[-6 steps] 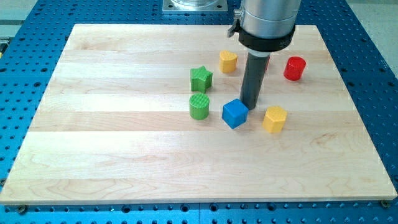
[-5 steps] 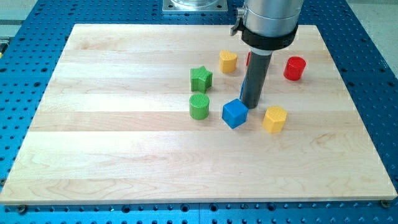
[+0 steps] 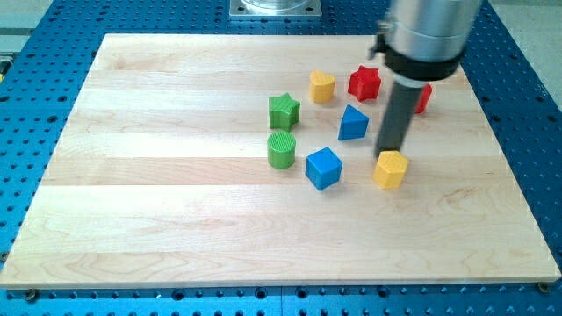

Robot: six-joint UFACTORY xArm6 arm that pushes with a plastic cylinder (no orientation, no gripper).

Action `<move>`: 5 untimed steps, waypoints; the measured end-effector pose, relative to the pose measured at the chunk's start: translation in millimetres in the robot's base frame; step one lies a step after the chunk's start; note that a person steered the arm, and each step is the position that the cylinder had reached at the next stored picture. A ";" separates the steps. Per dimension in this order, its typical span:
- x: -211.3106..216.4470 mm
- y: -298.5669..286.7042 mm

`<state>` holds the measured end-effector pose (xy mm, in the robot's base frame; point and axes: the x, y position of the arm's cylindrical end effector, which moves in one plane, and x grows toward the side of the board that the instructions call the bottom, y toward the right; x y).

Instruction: Push the red circle bottom right to the red star

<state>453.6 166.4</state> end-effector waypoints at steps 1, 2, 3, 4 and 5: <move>-35.5 98.8; -112.6 150.8; -159.9 129.2; -151.3 74.4; -126.8 38.6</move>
